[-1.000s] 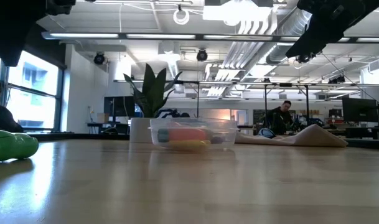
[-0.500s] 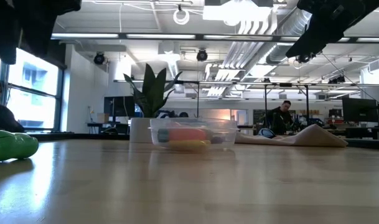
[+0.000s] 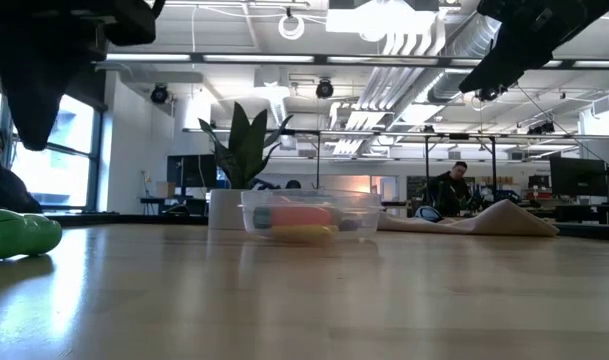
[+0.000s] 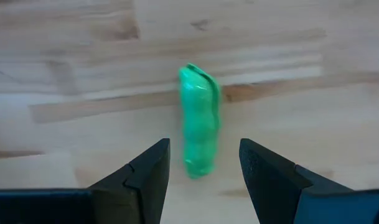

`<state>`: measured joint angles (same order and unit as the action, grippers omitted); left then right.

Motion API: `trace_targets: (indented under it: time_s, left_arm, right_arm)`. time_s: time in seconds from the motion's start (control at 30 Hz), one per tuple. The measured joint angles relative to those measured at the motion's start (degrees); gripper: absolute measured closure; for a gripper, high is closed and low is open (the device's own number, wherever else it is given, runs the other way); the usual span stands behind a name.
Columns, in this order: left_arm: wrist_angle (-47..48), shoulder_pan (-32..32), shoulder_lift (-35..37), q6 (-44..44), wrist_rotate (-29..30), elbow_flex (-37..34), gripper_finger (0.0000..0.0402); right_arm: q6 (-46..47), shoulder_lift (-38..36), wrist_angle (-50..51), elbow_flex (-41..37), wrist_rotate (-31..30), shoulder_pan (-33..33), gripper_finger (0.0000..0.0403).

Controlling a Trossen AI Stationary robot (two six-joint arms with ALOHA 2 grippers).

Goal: Pick and placing Produce into tupperware
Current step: Put the green pea into the transparent bin

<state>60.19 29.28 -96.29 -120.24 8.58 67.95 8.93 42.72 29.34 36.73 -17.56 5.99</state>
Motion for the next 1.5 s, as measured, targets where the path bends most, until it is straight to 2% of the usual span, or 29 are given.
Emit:
trace_targets:
  time_s: [0.23, 0.43, 0.97, 1.3, 1.5]
  left_arm:
    - [-3.38, -0.04, 0.02, -3.24, 0.0, -3.63, 0.0218]
    - [-9.36, -0.04, 0.02, -1.39, 0.0, -5.75, 0.0217]
    - [-11.24, -0.51, -4.02, -0.62, -1.91, -5.86, 0.0217]
    - [-13.2, -4.03, -4.5, 3.72, -3.96, -5.83, 0.0217]
    - [-13.78, -5.36, -7.44, 6.48, -7.9, -5.82, 0.0217]
  right_arm:
    - [0.0, 0.02, 0.01, -0.02, 0.02, 0.0, 0.0402]
    - [0.0, 0.02, 0.01, 0.0, 0.01, 0.01, 0.0402]
    - [0.0, 0.02, 0.05, 0.0, 0.02, 0.01, 0.0402]
    - [0.0, 0.02, 0.01, 0.0, 0.0, -0.01, 0.0402]
    - [0.0, 0.0, 0.01, 0.0, 0.0, -0.01, 0.0402]
